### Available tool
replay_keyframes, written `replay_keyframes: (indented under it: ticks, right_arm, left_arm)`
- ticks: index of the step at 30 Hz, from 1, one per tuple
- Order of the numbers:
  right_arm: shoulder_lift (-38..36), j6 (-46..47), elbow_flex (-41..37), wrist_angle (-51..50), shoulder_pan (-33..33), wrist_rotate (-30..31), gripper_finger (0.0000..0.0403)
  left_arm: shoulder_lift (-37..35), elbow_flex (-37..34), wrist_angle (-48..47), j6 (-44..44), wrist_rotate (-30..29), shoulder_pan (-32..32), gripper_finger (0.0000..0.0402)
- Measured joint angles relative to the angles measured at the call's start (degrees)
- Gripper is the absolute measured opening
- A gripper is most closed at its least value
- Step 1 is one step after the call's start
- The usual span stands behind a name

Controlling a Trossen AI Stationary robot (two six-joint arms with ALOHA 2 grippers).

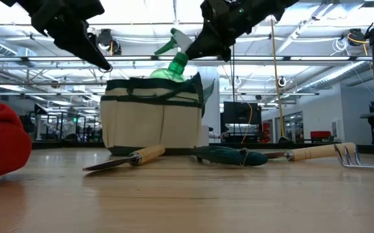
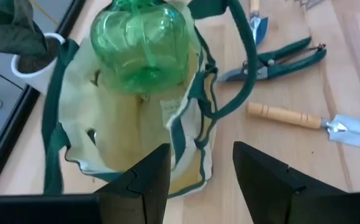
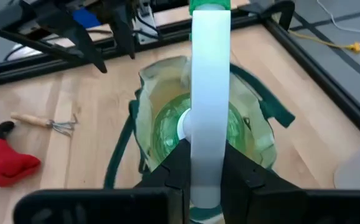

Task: Pick & Place Garden tools in Gardening bag
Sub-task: Put the green spray bottle into the brown gardening bag

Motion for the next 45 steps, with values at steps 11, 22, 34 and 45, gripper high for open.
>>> replay_keyframes:
  ticks: [11,22,34,45]
  right_arm:
    - [0.02,-1.18,0.0,-3.39,-0.02,4.69,0.0044]
    - [0.36,1.61,0.0,-6.57,-1.48,6.1,0.0044]
    - [0.33,2.17,0.0,-8.19,-3.02,6.14,0.0044]
    - [0.33,1.87,0.0,-7.81,-3.02,5.92,0.0045]
  left_arm:
    - [5.11,0.0,10.3,11.11,-0.02,1.8,0.0177]
    - [9.99,-0.11,10.62,23.21,-5.97,3.16,0.0177]
    - [10.08,-0.11,10.93,26.38,5.08,9.2,0.0177]
    - [14.46,0.02,12.43,37.2,10.55,13.01,0.0177]
